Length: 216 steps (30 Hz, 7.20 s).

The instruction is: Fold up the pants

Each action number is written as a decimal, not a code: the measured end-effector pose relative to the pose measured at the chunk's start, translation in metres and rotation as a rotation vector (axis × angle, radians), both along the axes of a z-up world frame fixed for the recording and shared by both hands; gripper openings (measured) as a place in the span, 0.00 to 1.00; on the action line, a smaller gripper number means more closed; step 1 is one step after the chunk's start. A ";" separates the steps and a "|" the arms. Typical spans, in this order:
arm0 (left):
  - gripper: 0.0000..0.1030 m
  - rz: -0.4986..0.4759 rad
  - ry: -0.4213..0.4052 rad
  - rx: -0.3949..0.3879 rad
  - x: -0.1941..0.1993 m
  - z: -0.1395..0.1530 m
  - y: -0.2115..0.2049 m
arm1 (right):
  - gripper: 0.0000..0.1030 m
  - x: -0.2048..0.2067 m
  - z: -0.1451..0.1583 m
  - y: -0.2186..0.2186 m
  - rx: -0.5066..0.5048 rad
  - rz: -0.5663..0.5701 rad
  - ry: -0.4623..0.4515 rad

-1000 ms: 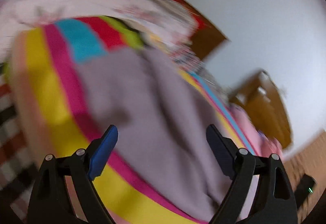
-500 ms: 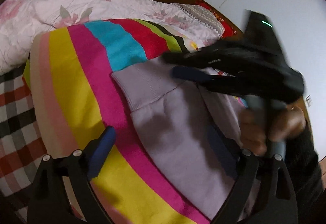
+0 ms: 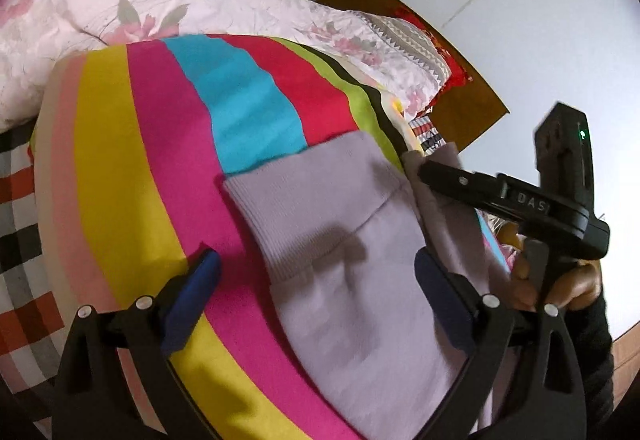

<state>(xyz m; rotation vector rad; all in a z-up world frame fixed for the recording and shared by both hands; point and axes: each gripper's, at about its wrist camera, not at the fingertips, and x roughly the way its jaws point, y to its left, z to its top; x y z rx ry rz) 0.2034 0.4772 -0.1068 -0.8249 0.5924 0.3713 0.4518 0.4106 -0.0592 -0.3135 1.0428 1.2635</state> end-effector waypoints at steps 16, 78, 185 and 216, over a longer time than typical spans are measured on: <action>0.05 0.057 0.031 0.067 0.003 0.009 0.010 | 0.10 -0.038 0.005 0.020 0.039 0.233 -0.185; 0.56 -0.103 -0.053 -0.014 -0.004 0.019 0.000 | 0.38 -0.049 0.013 -0.055 0.068 0.027 -0.227; 0.04 -0.500 -0.051 -0.243 -0.056 -0.016 -0.148 | 0.03 -0.273 -0.028 -0.262 -0.046 -0.125 -0.402; 0.86 -0.435 0.270 0.513 -0.035 0.025 -0.219 | 0.71 -0.257 -0.009 -0.372 -0.034 -0.597 -0.225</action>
